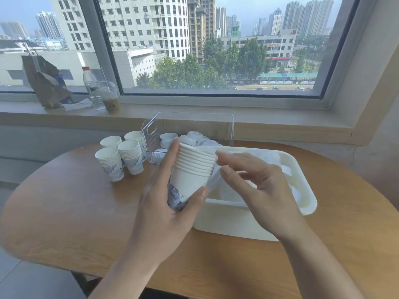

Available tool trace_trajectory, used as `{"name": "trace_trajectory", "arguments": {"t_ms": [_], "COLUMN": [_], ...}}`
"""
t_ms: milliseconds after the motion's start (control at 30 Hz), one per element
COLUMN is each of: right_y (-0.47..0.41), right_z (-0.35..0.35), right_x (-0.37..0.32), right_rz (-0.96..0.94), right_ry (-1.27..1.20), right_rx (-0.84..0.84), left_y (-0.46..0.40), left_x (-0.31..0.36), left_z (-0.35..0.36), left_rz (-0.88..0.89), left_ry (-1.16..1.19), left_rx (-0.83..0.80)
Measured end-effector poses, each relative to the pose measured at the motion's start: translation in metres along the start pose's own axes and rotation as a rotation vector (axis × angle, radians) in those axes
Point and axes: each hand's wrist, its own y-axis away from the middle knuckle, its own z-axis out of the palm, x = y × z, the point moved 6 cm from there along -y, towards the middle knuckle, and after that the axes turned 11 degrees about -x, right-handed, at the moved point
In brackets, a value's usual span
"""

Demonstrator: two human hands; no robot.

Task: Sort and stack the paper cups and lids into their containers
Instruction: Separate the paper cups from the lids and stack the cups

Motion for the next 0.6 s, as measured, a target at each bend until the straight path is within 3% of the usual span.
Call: {"name": "trace_trajectory", "arguments": {"t_ms": [367, 600], "right_y": [-0.016, -0.052], "right_z": [0.098, 0.173], "right_x": [0.005, 0.034], "right_rz": [0.039, 0.153], "right_ry": [0.067, 0.062], "right_rx": [-0.184, -0.204], "left_y": [0.025, 0.034], "left_x": [-0.054, -0.111], "left_z": [-0.061, -0.095], "left_rz": [-0.058, -0.118], "left_ry": [0.029, -0.046], "left_rx": [0.131, 0.173]}}
